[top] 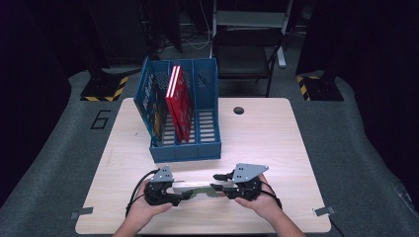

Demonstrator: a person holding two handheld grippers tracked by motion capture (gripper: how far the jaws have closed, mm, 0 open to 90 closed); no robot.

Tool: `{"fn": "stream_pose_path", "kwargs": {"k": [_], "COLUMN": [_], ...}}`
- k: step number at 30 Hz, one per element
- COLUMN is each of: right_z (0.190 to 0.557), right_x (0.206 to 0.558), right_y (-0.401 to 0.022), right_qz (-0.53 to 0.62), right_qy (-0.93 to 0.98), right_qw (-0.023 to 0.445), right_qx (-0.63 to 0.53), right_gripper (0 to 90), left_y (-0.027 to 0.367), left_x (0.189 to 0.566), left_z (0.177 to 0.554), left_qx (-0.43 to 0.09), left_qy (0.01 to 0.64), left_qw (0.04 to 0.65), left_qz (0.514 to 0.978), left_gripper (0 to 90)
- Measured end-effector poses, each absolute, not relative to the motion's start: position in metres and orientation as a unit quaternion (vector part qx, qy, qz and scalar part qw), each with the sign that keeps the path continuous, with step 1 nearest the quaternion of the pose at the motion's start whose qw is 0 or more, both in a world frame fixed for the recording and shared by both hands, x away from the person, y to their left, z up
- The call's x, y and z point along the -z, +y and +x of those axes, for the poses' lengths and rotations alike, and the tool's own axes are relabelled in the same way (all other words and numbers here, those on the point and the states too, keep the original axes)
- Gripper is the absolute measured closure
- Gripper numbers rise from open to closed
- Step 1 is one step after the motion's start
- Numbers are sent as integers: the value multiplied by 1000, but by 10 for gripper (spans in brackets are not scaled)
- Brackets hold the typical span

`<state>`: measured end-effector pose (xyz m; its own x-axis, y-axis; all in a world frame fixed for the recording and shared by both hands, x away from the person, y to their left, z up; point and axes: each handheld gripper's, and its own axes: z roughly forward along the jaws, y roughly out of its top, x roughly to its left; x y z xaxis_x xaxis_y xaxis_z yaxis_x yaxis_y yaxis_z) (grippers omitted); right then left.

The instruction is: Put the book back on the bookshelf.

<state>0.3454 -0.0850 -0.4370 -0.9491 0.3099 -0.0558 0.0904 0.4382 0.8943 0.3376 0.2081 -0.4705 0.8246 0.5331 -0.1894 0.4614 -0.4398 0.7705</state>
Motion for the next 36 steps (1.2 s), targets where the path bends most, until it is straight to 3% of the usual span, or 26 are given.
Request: {"fn": "stream_pose_path", "kwargs": {"k": [10, 25, 29, 36], "right_z": [348, 348, 349, 347], "right_x": [443, 458, 464, 463], "right_y": [-89, -108, -116, -126], "right_qz": [140, 191, 210, 219], "right_qy": [845, 852, 853, 849], "right_qw": [99, 92, 84, 91], "right_qx": [-507, -479, -470, -472], "right_gripper": [536, 486, 497, 605], "left_y": [208, 203, 199, 194], "left_x": [452, 437, 433, 431], "left_z": [334, 337, 339, 339], "left_qx": [-59, -57, -60, -68], "left_qy": [261, 248, 236, 234], "left_qw": [430, 434, 425, 423], "left_qz": [862, 864, 872, 873], "left_gripper": [507, 529, 539, 557]}}
